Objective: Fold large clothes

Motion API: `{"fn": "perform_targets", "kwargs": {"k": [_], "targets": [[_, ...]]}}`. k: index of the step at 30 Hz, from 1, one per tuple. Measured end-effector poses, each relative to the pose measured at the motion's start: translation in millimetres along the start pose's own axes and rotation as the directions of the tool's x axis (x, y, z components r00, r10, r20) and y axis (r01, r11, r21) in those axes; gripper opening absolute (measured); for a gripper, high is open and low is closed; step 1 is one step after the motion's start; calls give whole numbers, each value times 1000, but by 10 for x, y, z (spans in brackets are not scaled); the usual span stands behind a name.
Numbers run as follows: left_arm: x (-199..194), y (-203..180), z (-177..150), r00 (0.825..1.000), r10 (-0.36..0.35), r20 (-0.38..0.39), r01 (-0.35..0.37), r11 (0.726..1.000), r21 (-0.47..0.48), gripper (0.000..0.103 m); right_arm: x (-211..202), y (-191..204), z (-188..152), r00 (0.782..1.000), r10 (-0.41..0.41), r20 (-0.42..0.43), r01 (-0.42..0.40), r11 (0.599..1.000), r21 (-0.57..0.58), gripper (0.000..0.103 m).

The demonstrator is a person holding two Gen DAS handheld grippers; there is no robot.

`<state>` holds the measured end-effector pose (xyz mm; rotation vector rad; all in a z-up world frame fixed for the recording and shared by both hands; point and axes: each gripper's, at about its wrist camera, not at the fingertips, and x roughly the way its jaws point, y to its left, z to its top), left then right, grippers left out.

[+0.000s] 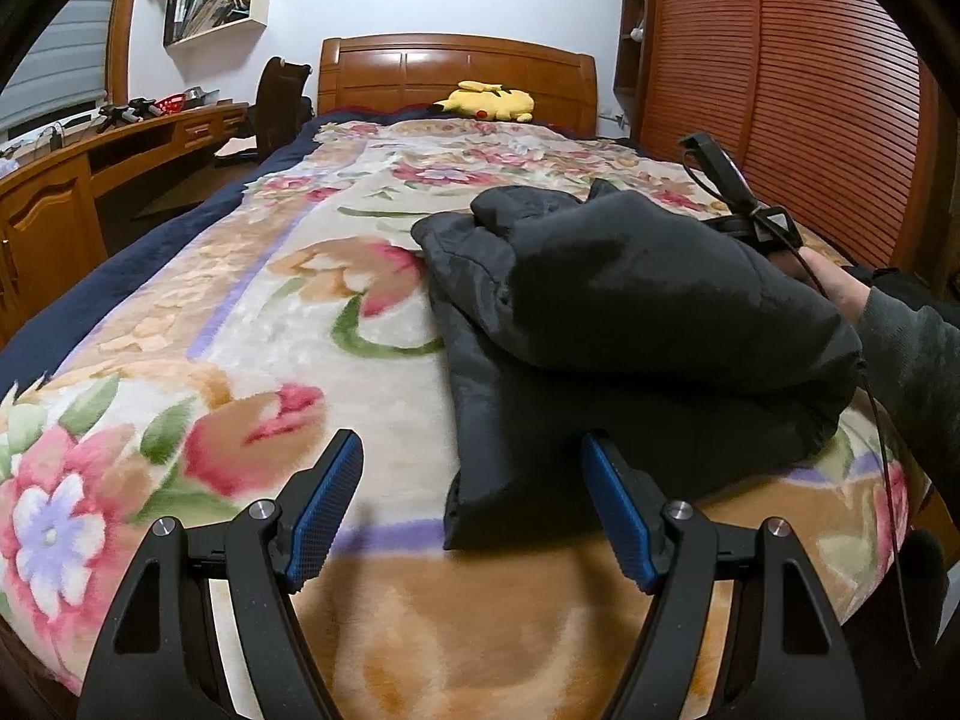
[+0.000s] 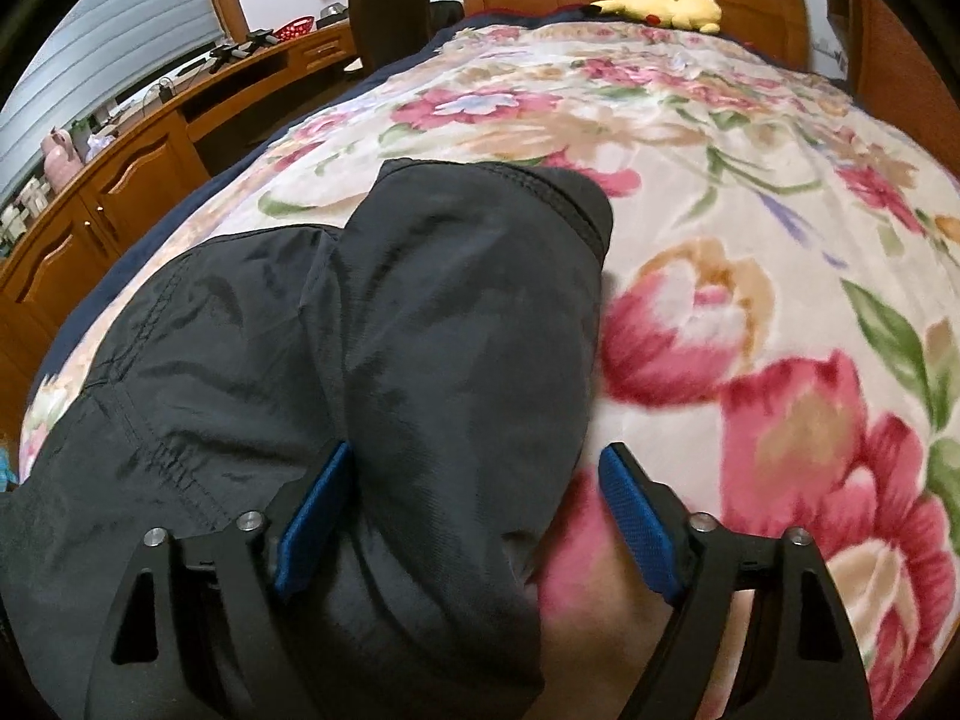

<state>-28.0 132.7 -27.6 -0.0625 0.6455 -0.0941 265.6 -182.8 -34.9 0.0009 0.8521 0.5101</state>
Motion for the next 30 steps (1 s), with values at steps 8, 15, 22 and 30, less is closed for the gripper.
{"fn": "perform_targets", "kwargs": {"k": [8, 15, 22, 30], "targets": [[50, 28, -2, 999, -41, -11, 40, 999, -24, 73, 7, 54, 10, 1000, -13, -4, 13, 1000, -26, 68], [104, -27, -5, 991, -129, -44, 128, 991, -29, 29, -37, 111, -1, 999, -37, 11, 38, 998, -52, 56], [-13, -74, 72, 990, -139, -5, 139, 990, -4, 10, -257, 262, -32, 990, -100, 96, 111, 986, -124, 29], [-232, 10, 189, 997, -74, 20, 72, 993, 89, 10, -421, 540, -59, 978, -131, 164, 159, 973, -170, 26]]}}
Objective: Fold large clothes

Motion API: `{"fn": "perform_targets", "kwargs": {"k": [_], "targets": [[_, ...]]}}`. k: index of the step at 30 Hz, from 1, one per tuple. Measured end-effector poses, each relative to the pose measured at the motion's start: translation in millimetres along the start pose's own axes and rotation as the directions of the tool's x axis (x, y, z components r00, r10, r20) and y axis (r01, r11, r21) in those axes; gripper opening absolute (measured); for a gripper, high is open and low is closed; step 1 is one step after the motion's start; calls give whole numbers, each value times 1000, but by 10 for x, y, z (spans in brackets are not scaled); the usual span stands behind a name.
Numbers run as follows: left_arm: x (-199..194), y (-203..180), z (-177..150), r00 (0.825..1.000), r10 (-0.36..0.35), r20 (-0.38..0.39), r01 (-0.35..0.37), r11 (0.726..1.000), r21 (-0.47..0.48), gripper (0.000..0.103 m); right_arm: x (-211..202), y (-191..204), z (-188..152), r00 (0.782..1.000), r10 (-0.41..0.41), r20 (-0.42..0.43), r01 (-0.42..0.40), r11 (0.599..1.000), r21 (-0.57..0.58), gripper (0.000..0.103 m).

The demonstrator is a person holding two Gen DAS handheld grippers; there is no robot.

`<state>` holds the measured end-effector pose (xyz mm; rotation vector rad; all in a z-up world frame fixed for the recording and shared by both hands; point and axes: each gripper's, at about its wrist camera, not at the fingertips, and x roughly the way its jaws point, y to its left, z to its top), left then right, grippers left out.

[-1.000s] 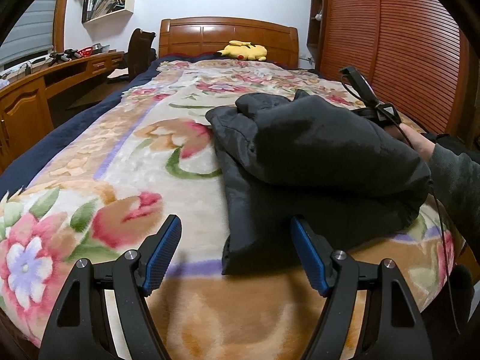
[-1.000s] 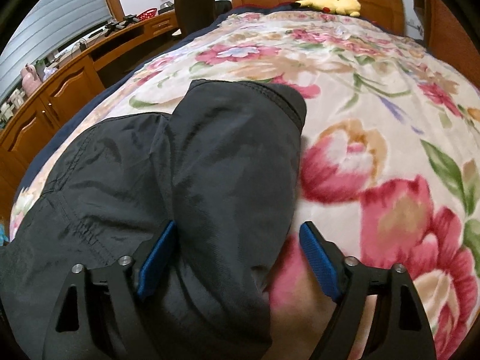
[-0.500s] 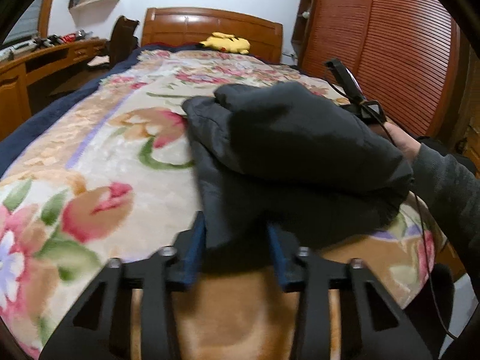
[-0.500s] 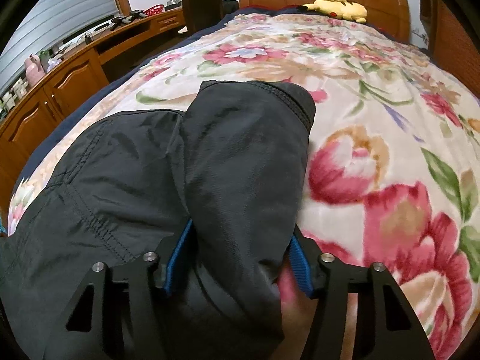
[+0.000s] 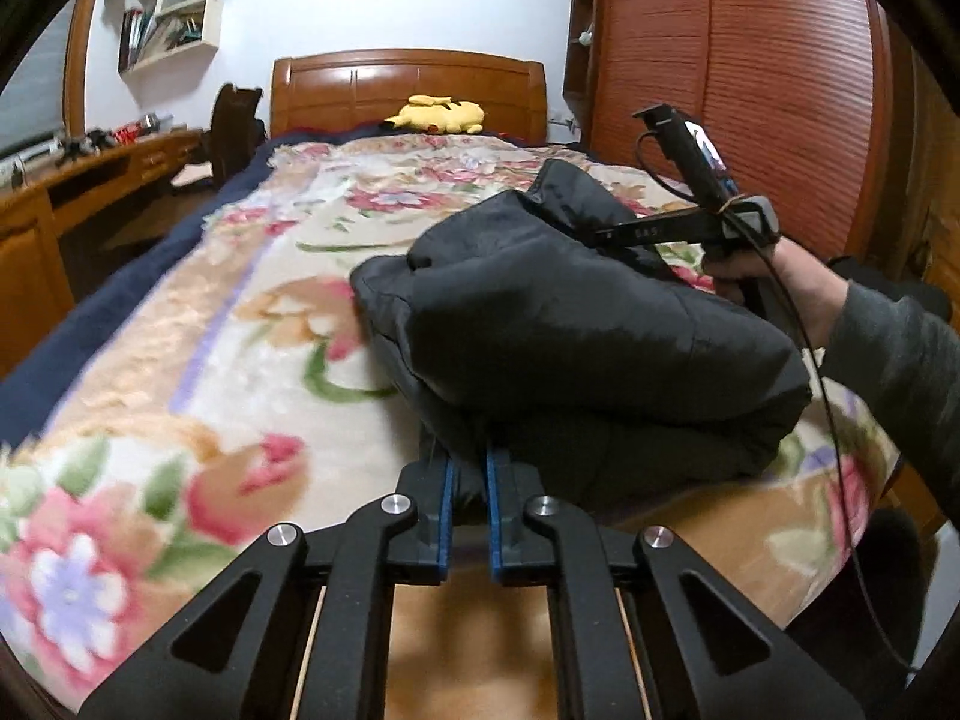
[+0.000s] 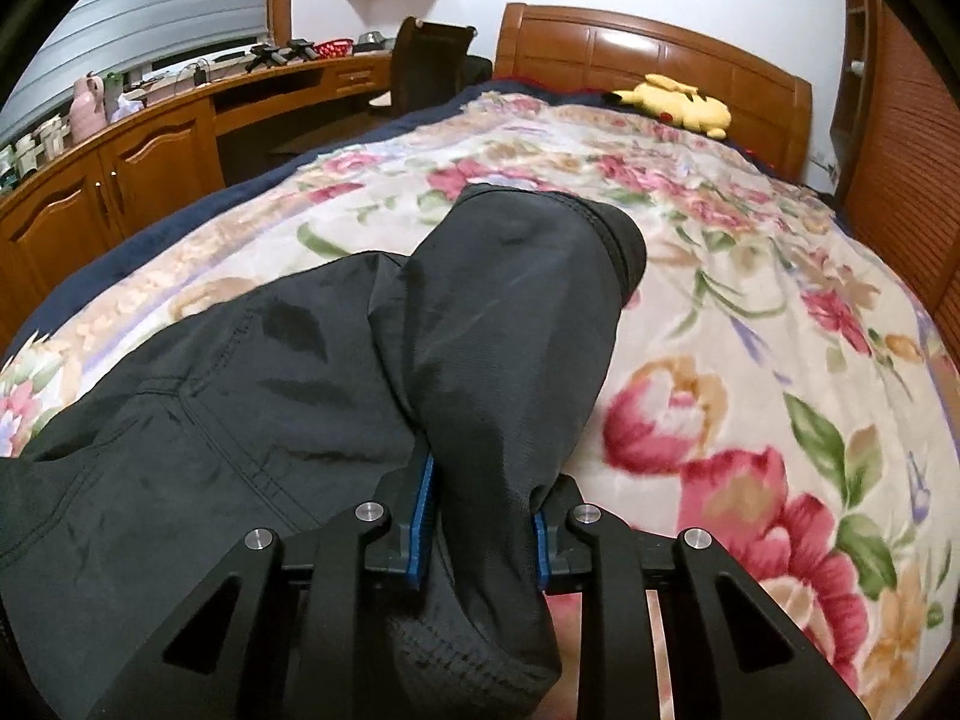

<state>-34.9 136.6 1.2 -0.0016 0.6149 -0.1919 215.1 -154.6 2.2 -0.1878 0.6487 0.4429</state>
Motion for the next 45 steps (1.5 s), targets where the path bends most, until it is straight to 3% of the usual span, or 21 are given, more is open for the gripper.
{"fn": "perform_targets", "kwargs": {"k": [9, 19, 27, 33, 37, 40, 42, 45], "targets": [[-246, 524, -119, 996, 67, 55, -63, 996, -60, 9, 61, 310, 54, 1000, 21, 22, -20, 999, -35, 25], [-705, 1523, -278, 966, 244, 84, -231, 963, -141, 9, 325, 1317, 494, 997, 71, 20, -67, 988, -137, 24], [-989, 2425, -442, 902, 430, 43, -411, 884, -222, 9, 536, 2553, 961, 988, 148, 46, -131, 955, -268, 24], [-1238, 2966, -600, 834, 552, -7, -528, 795, -298, 9, 570, 3298, 1172, 968, 235, 82, -195, 921, -337, 24], [-1247, 3054, -756, 830, 557, -39, -540, 783, -308, 9, 774, 3513, 1274, 962, 259, 88, -214, 912, -349, 24], [-1241, 2997, -829, 824, 566, -40, -551, 782, -290, 9, 922, 3549, 1216, 973, 221, 73, -183, 920, -346, 26], [-1239, 2968, -865, 817, 574, -52, -561, 773, -295, 16, 998, 3539, 1141, 979, 198, 53, -170, 929, -329, 29], [-1325, 2975, -892, 814, 579, -38, -563, 771, -298, 44, 1024, 3428, 1058, 982, 183, 40, -163, 939, -303, 40]]}}
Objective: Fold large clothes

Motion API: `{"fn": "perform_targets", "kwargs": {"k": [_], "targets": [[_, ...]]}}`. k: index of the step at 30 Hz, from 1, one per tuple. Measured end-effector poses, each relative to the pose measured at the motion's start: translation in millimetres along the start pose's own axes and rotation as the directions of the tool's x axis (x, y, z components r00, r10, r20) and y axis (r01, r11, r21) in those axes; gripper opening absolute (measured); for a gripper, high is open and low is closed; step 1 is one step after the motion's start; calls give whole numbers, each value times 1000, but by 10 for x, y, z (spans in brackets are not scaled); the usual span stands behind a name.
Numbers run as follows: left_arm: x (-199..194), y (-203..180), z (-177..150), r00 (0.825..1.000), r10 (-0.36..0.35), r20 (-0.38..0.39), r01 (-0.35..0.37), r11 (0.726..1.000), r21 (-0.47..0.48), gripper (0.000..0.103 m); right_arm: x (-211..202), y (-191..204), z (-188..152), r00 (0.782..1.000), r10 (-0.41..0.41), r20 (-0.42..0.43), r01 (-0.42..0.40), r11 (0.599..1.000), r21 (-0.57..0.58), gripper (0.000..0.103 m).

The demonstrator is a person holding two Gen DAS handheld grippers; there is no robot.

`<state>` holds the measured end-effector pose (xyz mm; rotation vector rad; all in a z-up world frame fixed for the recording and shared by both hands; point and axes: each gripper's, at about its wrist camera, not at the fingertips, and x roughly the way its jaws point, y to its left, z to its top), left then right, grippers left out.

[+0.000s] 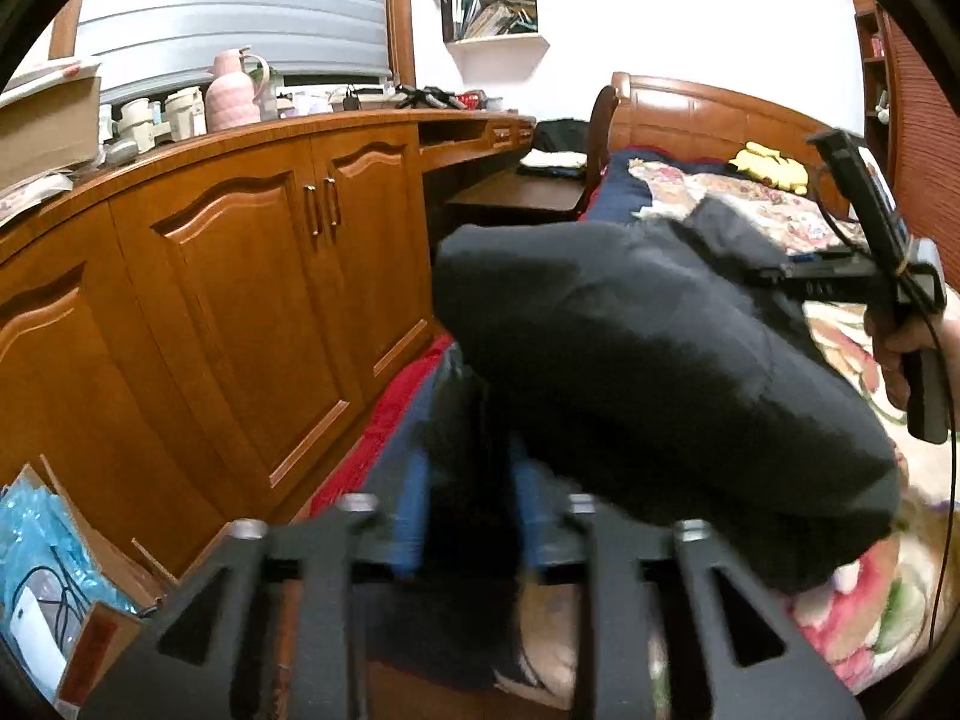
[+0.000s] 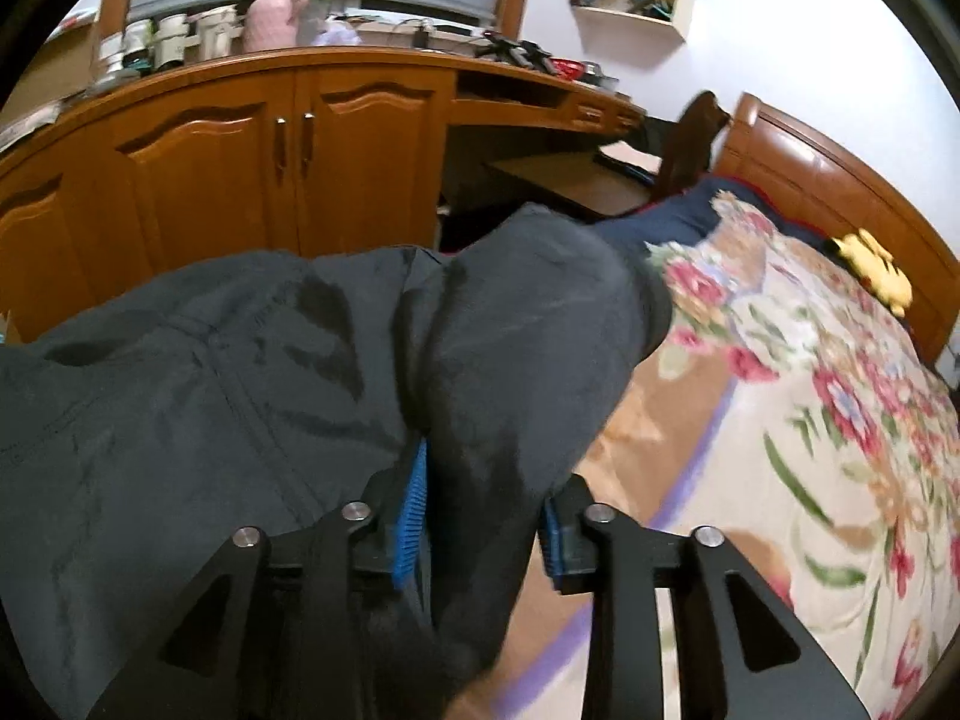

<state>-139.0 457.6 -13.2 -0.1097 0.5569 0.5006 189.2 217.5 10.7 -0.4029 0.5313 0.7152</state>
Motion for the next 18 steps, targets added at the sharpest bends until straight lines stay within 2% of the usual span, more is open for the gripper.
{"fn": "perform_targets", "kwargs": {"k": [2, 3, 4, 6, 9, 13, 18], "targets": [[-115, 8, -6, 1000, -4, 17, 4, 1000, -4, 51, -71, -41, -100, 1000, 11, 1, -11, 1000, -8, 51], [-139, 29, 36, 1000, -7, 21, 7, 1000, -2, 59, -115, -49, -145, 1000, 14, 4, -14, 1000, -19, 56], [-173, 22, 51, 1000, -9, 28, 9, 1000, -3, 69, -185, -54, -197, 1000, 26, 17, -25, 999, -34, 58], [-274, 15, 101, 998, -21, 57, 22, 1000, -18, 80, -309, -23, -260, 998, 45, 34, -43, 998, -53, 59], [-413, -15, 190, 995, -53, 88, 58, 996, -63, 80, -480, 34, -359, 995, 93, 43, -90, 994, -53, 59], [-523, -155, 334, 992, -31, 124, 39, 998, -58, 80, -593, -34, -471, 988, 149, 49, -147, 988, -45, 59], [-431, -344, 476, 995, -34, 95, 38, 998, -42, 80, -679, -176, -615, 981, 189, 43, -187, 981, -49, 59]]}}
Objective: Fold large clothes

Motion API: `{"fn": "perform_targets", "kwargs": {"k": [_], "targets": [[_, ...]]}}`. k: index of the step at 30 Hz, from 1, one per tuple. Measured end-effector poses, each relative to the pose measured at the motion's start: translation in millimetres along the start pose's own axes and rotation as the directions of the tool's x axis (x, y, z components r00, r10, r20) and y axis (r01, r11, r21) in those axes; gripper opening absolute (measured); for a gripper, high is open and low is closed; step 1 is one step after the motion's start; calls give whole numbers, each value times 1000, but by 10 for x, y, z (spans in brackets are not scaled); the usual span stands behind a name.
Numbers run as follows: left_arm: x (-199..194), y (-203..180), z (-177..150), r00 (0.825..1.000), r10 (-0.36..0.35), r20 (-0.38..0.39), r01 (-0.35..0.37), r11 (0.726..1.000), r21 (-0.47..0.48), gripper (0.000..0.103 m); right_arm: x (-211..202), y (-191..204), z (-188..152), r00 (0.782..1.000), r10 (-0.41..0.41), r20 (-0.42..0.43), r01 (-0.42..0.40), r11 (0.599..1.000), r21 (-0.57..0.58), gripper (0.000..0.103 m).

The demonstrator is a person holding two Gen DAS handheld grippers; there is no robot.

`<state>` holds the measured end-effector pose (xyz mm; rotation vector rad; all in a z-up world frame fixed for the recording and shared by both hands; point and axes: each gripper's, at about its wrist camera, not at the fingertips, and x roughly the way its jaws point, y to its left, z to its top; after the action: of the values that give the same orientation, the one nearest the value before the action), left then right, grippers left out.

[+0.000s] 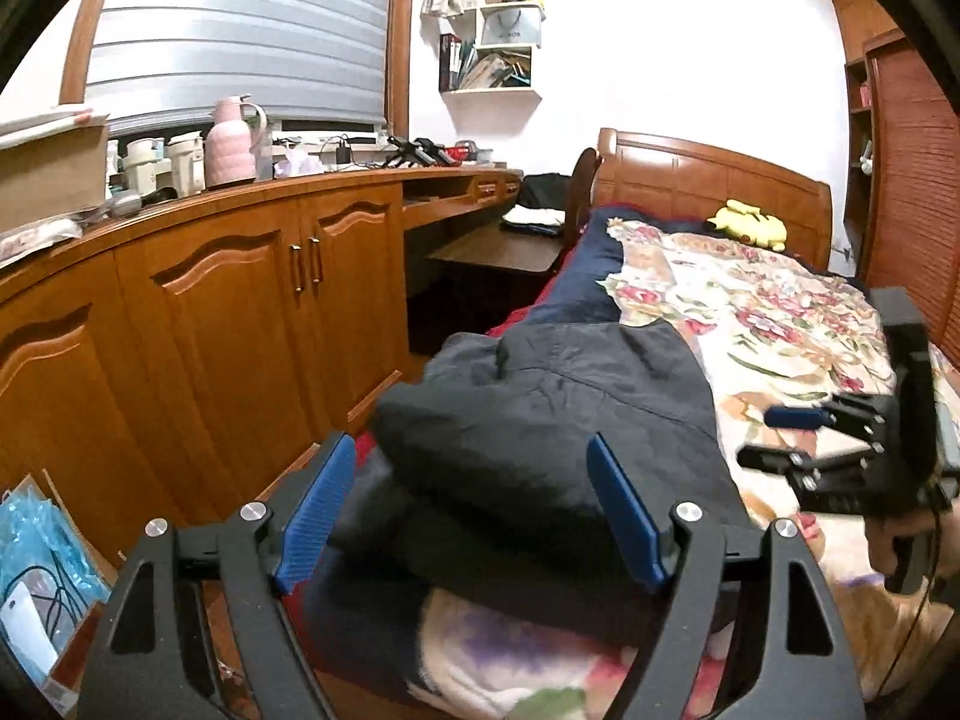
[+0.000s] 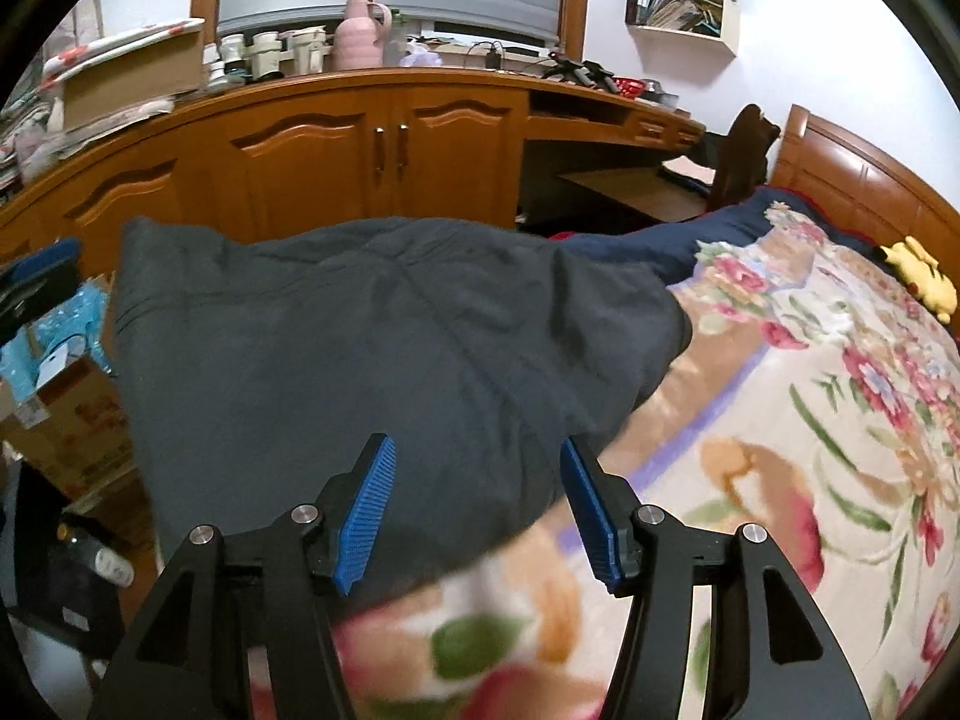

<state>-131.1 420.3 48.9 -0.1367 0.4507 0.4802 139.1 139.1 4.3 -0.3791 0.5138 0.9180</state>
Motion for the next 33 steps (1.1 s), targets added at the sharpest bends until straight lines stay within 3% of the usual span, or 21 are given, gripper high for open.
{"fn": "perform_targets", "kwargs": {"k": [7, 10, 15, 25, 27, 30, 33], "targets": [[240, -173, 25, 996, 67, -57, -64, 996, 56, 80, -313, -10, -121, 1000, 19, 5, -19, 1000, 4, 59], [371, -141, -84, 988, 119, -99, -112, 991, 76, 80, -416, -31, -179, 1000, 20, 11, -20, 1000, 5, 59], [553, -105, -331, 977, 146, -157, -125, 983, 133, 80, -602, -75, -313, 999, 25, 24, -26, 1000, 11, 59], [551, -44, -385, 982, 91, -168, -83, 995, 57, 80, -849, -90, -579, 999, 14, 28, -15, 999, 41, 59], [521, -26, -373, 982, 78, -170, -73, 997, 35, 85, -922, -100, -620, 999, 6, 33, -8, 999, 42, 59], [451, -6, -358, 984, 59, -167, -59, 998, 2, 103, -1010, -119, -664, 999, 1, 39, -3, 999, 51, 59], [364, -63, -351, 984, 67, -168, -67, 998, 6, 103, -1081, -132, -716, 999, 0, 44, -3, 998, 62, 59]]}}
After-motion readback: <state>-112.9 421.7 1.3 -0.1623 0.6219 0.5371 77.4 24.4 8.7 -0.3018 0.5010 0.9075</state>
